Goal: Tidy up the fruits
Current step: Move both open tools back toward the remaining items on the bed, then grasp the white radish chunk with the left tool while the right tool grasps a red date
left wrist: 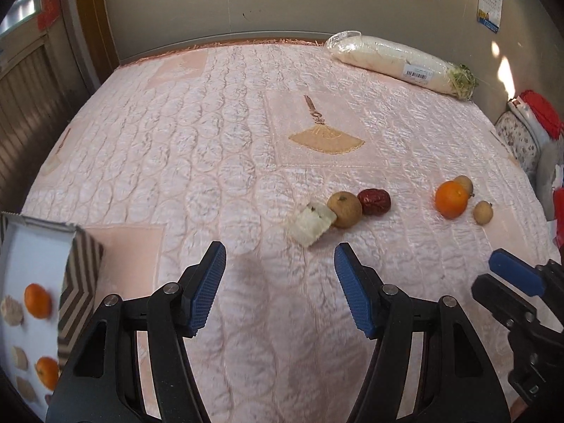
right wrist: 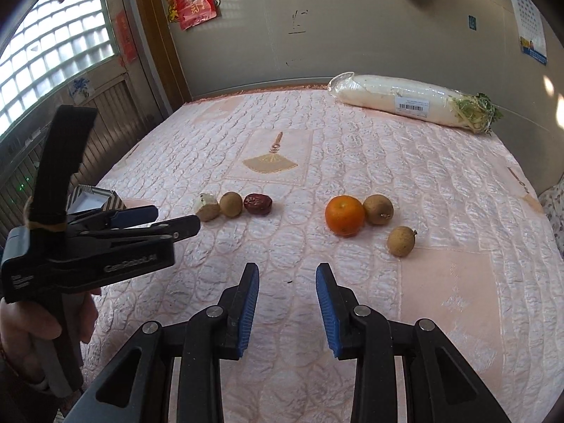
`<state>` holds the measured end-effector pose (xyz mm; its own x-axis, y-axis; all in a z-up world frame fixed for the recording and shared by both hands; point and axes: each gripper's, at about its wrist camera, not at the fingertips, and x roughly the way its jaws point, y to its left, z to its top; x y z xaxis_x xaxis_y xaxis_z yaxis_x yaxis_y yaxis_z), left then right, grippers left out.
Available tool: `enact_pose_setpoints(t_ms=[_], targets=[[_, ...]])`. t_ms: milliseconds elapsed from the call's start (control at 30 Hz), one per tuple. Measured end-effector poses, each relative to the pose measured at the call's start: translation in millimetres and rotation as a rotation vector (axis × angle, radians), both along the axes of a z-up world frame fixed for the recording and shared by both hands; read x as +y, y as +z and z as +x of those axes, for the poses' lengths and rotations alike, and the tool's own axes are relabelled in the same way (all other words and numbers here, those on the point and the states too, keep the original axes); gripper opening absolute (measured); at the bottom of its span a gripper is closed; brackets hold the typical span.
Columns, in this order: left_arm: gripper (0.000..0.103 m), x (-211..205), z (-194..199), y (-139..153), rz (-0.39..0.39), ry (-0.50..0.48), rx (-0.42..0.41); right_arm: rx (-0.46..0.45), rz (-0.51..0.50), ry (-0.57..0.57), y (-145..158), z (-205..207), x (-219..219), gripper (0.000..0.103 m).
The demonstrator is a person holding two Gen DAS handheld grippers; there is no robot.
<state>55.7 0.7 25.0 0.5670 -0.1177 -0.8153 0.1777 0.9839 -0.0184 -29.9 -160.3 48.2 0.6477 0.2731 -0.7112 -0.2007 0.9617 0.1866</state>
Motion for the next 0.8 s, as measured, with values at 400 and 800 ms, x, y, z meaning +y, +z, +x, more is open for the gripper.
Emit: enact_pose_setpoints(t_ms=[400,800], targets=[[0.026,-5.9,21.5,-8.9,-0.051,-0.048,-0.009,0.000,-0.018,0.048,-3.8,23.7,9.3,0.032],[0.023,23.6,-5.1,-4.3,-0.082,0.074,-0.004,0.000,-0.082,0.180,-15.1,69.5,39.4,0.032]])
